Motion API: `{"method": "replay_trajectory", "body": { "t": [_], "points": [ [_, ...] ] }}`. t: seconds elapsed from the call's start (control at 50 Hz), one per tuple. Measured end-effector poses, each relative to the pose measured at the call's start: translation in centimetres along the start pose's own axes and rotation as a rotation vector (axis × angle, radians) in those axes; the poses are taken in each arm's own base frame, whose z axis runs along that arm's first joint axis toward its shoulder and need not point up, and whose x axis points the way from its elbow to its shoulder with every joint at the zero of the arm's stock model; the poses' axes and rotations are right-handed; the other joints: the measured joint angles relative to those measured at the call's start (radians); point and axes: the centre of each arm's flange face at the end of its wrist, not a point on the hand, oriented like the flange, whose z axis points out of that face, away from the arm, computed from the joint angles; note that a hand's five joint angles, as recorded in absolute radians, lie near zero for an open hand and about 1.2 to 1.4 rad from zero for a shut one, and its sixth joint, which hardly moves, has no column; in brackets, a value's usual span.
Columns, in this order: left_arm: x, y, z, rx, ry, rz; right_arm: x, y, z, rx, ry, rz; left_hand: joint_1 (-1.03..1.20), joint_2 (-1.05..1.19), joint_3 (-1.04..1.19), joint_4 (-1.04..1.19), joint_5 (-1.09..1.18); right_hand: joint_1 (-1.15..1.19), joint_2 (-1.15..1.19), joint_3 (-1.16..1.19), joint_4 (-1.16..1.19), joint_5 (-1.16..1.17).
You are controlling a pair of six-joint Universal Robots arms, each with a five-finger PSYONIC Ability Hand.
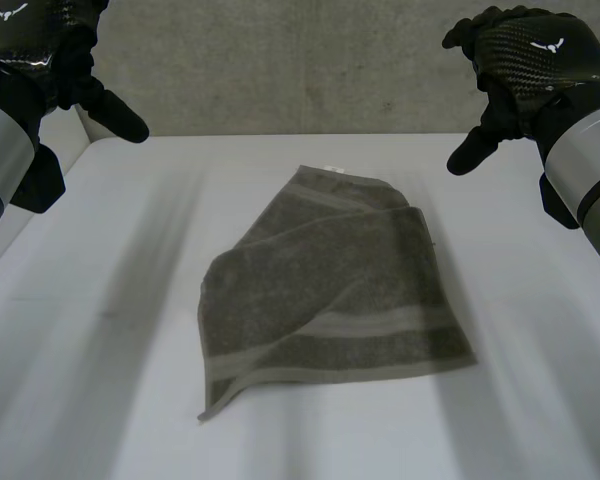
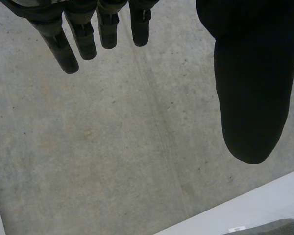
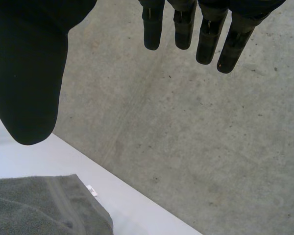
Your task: Fold the laundry
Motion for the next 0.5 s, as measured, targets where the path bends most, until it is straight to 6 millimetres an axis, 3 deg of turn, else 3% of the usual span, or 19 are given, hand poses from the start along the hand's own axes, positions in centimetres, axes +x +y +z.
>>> {"method": "replay_trajectory", "body": {
  "t": [0.22,0.34,0.42,0.5],
  "points": [
    [0.1,0.1,0.0,0.001,0.004,-0.001,-0.3,0.7,0.3,-0.019,-0.019,-0.018,0.0,0.0,0.0,0.0,0.0,0.0,0.0,0.0,0.0,0.0],
    [0.2,0.4,0.3,0.006,0.008,-0.001,-1.4,2.8,0.9,-0.083,-0.089,-0.067,0.0,0.0,0.0,0.0,0.0,0.0,0.0,0.0,0.0,0.0],
    [0.2,0.7,0.7,0.012,0.01,0.0,-3.3,4.7,0.8,-0.154,-0.175,-0.093,0.0,0.0,0.0,0.0,0.0,0.0,0.0,0.0,0.0,0.0],
    [0.0,1.7,1.7,0.006,0.014,0.002,-7.0,7.3,-0.4,-0.251,-0.329,-0.105,0.0,0.002,0.0,0.002,0.0,0.0,0.0,0.0,0.0,0.0]
  ]
}}
